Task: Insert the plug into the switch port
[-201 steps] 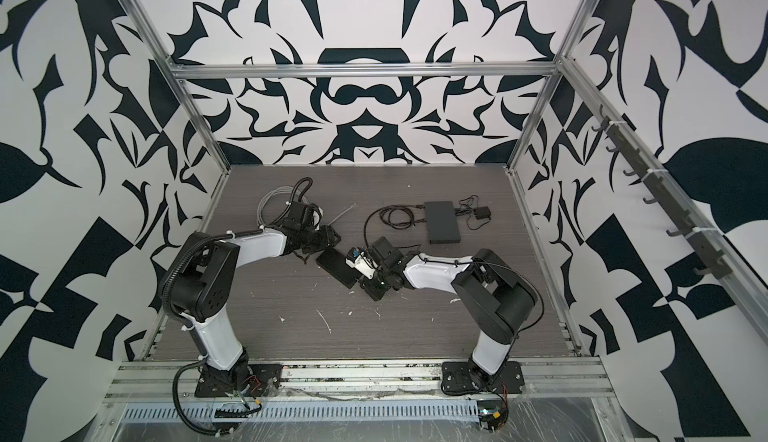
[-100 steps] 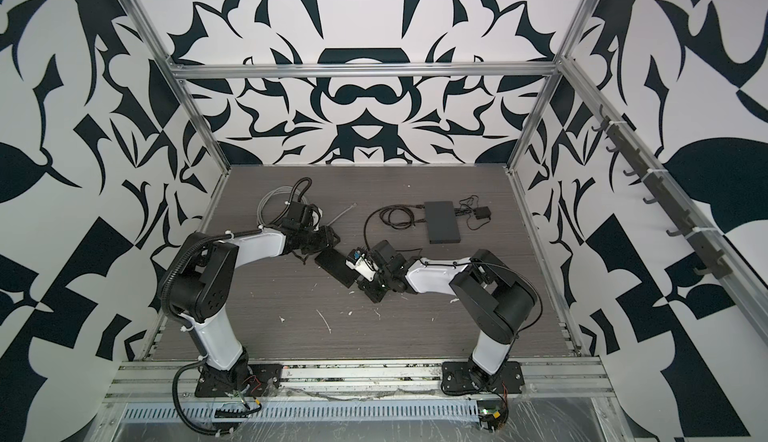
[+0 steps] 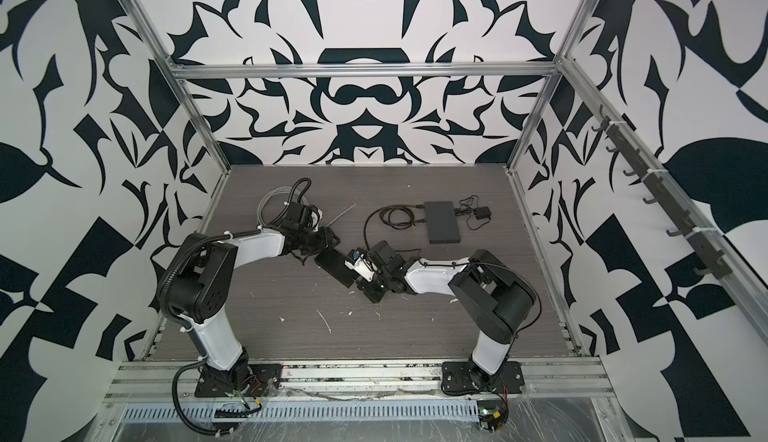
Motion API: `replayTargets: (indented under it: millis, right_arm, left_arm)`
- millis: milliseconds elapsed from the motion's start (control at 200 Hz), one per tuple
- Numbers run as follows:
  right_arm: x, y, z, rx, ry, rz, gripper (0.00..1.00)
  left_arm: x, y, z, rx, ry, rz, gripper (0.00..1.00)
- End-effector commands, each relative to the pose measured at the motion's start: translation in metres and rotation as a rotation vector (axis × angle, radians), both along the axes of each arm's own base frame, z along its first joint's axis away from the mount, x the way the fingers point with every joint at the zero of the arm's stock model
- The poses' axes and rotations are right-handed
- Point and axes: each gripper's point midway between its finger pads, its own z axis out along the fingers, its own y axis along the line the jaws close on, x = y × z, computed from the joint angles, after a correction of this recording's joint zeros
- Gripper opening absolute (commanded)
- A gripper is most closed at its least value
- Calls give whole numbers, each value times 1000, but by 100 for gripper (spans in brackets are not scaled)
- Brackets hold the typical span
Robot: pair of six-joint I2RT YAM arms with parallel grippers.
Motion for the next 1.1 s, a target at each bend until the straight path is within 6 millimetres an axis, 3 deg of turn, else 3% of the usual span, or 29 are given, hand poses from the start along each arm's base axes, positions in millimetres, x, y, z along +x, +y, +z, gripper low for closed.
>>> replayTargets:
  millis: [0,540,820,1095]
  right_arm:
    - [11,5,2,9,-35,-30,0]
    - [27,20,5,16,-65,-24,0]
    - [26,15,9,26,-2,-67,0]
    - [19,0,-10,-3,31,-52,0]
  left_arm:
    - [-15,-2,-1,-15,38,-52,54]
    - [-35,-19,-7,-107,109,-156,52]
    - [-41,7,-17,0,142,-63,52]
    - [-47,19,-25,28,151,-37,52]
